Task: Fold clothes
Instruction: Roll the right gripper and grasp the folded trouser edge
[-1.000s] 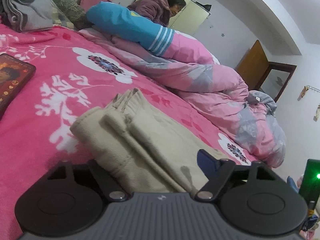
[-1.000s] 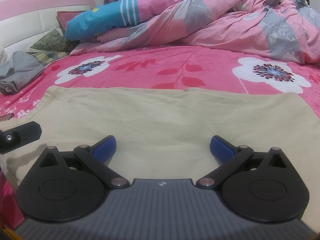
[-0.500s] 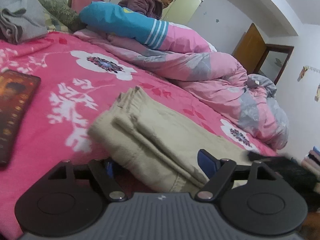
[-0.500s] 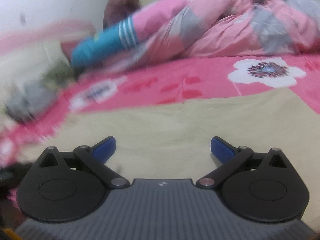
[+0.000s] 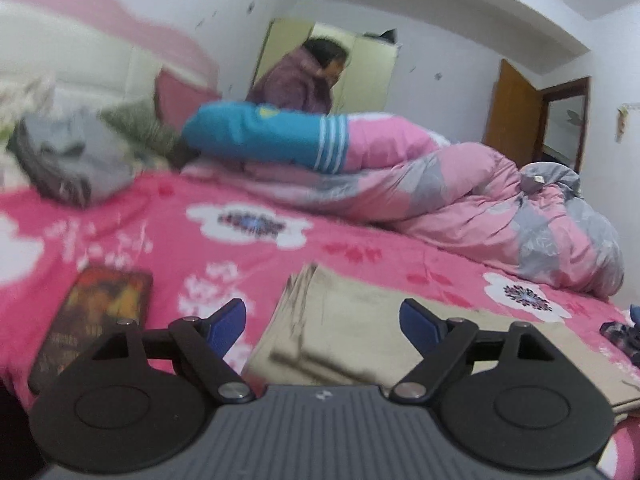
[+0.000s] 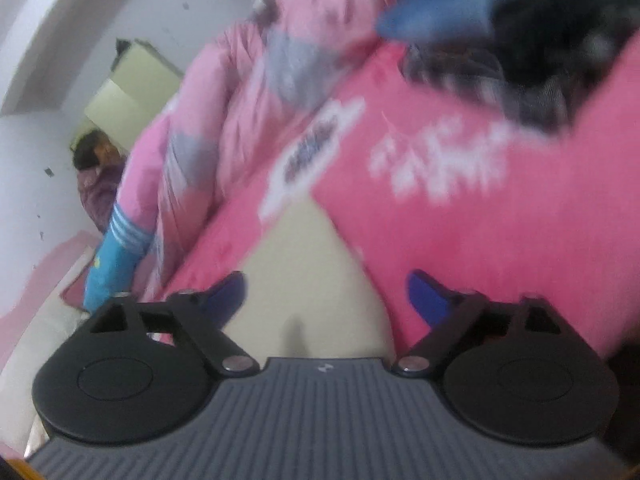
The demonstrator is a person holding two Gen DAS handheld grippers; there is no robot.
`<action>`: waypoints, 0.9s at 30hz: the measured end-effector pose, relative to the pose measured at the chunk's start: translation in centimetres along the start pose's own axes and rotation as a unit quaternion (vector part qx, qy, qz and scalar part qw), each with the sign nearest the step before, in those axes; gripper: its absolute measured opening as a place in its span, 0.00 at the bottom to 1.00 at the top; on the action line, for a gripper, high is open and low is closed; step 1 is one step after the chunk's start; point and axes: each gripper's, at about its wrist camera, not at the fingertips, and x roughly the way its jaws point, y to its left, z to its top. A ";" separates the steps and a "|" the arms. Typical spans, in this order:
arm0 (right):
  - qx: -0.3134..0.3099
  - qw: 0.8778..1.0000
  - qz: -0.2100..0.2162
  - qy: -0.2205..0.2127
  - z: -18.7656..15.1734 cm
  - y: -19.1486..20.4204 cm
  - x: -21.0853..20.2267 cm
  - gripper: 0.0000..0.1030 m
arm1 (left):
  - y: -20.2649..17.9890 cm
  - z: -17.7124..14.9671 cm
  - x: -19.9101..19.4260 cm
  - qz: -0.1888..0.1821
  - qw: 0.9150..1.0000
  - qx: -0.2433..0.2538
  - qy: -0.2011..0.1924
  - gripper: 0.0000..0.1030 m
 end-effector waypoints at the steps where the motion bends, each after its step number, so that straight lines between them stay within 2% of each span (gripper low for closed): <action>1: -0.021 1.000 -0.004 0.002 -0.6 0.5 -0.2 0.78 | -0.6 0.1 0.1 -0.008 1.000 0.010 -0.001 0.86; 3: -0.025 1.000 0.004 0.017 -1.7 1.1 -0.7 0.74 | -1.9 0.2 0.8 -0.028 0.999 0.030 0.006 0.86; 6: 0.009 0.999 0.015 0.027 -2.4 1.0 -1.4 0.65 | -4.2 -0.4 3.2 -0.057 0.995 0.075 0.044 0.86; 8: 0.038 0.999 0.024 0.028 -2.3 0.5 -1.5 0.64 | -5.2 -1.1 4.6 -0.060 0.991 0.092 0.070 0.86; 10: 0.052 0.998 0.027 0.027 -1.8 -0.1 -1.3 0.58 | -5.7 -1.9 5.8 -0.053 0.989 0.103 0.092 0.86; 15: 0.106 0.994 0.040 0.005 -0.6 -1.5 0.9 0.45 | -5.8 -2.9 6.0 -0.044 0.987 0.118 0.097 0.86; 23: 0.088 0.995 0.038 0.023 -3.1 -0.3 -0.8 0.44 | -5.7 -3.1 6.4 -0.044 0.987 0.120 0.094 0.87; 27: 0.095 0.994 0.040 0.026 -3.2 0.2 -0.1 0.47 | -5.9 -2.8 6.8 -0.045 0.985 0.127 0.110 0.88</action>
